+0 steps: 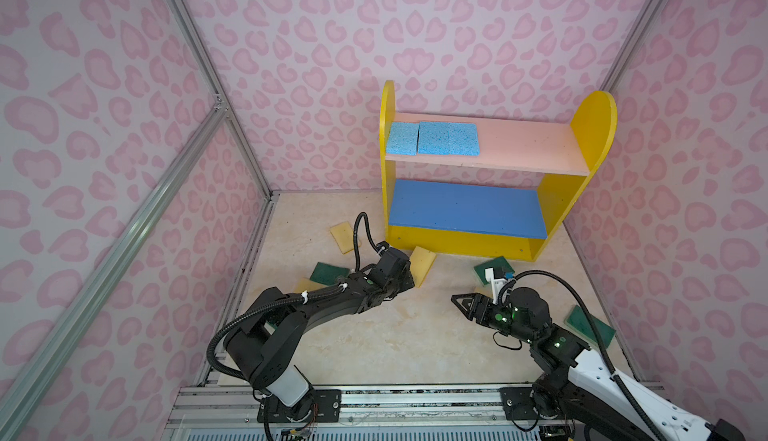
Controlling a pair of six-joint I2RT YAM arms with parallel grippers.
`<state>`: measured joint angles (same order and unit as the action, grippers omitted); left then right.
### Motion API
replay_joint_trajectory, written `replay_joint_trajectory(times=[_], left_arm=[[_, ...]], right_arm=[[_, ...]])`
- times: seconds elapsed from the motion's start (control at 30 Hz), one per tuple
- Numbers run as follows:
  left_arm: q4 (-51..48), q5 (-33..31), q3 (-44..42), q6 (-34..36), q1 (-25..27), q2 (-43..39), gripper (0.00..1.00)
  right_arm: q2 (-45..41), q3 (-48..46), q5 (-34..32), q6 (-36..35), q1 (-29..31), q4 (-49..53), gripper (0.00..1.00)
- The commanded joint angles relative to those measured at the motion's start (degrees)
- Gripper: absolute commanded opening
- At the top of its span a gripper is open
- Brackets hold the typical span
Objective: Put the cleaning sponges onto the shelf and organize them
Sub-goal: 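Lift the yellow sponge with the left gripper while the right gripper approaches it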
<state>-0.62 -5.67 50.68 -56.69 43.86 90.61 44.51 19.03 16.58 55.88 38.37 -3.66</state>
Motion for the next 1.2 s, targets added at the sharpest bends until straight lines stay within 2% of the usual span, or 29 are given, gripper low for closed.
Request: replay_joint_trajectory(times=[0.0, 0.17, 0.47, 0.9, 1.17], left_arm=[[-1.6, -2.3, -0.2, -3.7, 0.1, -2.3, 0.04], [-2.1, -3.2, -1.4, -4.1, 0.2, -5.3, 0.04], [-3.6, -3.7, -2.1, -4.1, 0.1, -8.8, 0.04], [-4.7, -3.9, -1.9, -3.4, 0.1, -11.1, 0.04], [-5.5, -4.6, -1.8, -2.7, 0.0, -12.7, 0.04]], right_arm=[[6.3, 2.1, -5.5, 2.6, 4.2, -8.4, 0.64], [15.2, 5.6, -6.2, 4.1, 6.8, -14.4, 0.64], [26.7, 12.1, -5.8, 4.3, 8.1, -18.2, 0.61], [36.1, 18.3, -5.0, 5.0, 8.1, -20.9, 0.50], [39.2, 21.0, -4.9, 5.1, 7.8, -20.3, 0.30]])
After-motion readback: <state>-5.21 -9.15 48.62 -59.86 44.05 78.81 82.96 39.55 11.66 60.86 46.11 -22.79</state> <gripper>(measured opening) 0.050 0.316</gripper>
